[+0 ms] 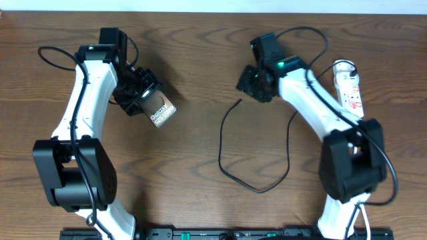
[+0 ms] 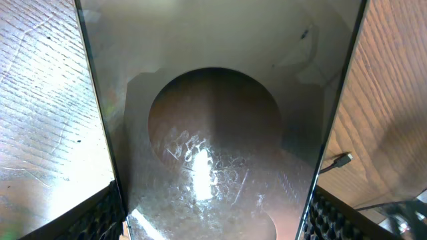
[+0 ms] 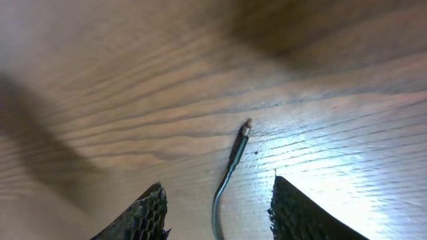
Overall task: Plug charger to phone and switch on socket
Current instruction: 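Grasp the black cable near its connector with the right gripper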
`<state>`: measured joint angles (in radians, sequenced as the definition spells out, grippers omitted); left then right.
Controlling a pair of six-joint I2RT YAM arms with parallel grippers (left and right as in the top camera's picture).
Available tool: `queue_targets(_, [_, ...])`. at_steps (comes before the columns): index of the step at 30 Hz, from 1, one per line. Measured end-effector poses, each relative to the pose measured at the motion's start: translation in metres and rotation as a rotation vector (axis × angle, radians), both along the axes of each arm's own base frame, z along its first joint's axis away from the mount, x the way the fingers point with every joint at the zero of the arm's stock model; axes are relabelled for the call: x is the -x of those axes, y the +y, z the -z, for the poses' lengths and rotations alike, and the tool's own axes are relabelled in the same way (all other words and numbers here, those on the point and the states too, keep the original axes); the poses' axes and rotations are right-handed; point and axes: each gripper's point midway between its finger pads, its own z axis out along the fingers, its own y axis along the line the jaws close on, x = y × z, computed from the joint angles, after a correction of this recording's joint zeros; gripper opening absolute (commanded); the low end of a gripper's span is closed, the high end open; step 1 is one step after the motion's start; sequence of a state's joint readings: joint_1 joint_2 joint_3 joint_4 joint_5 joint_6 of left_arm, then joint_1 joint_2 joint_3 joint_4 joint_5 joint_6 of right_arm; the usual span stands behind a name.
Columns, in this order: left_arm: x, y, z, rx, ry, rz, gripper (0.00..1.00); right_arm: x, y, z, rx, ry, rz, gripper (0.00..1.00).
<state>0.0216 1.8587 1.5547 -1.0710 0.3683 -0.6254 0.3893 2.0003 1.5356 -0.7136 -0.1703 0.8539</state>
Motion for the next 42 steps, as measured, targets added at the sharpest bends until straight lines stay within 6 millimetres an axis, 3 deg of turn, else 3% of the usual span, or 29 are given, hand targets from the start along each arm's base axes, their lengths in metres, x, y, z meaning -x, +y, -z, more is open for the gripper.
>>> queue_targets(6, [0.0,0.0,0.0,0.0,0.0,0.0,0.61,0.01,0.012,0.037,0.025,0.082,0.02,0.46])
queue_targets(13, [0.0,0.0,0.0,0.0,-0.001,0.0,0.61,0.019,0.02,0.064,0.042,0.143,0.032,0.38])
queue_targets(29, [0.0,0.0,0.0,0.0,-0.001,0.0,0.61,0.027,0.04,0.064,0.03,0.145,0.033,0.26])
queue_targets(42, [0.0,0.0,0.0,0.0,-0.001,0.0,0.61,0.025,0.036,0.068,0.062,0.133,0.05,0.19])
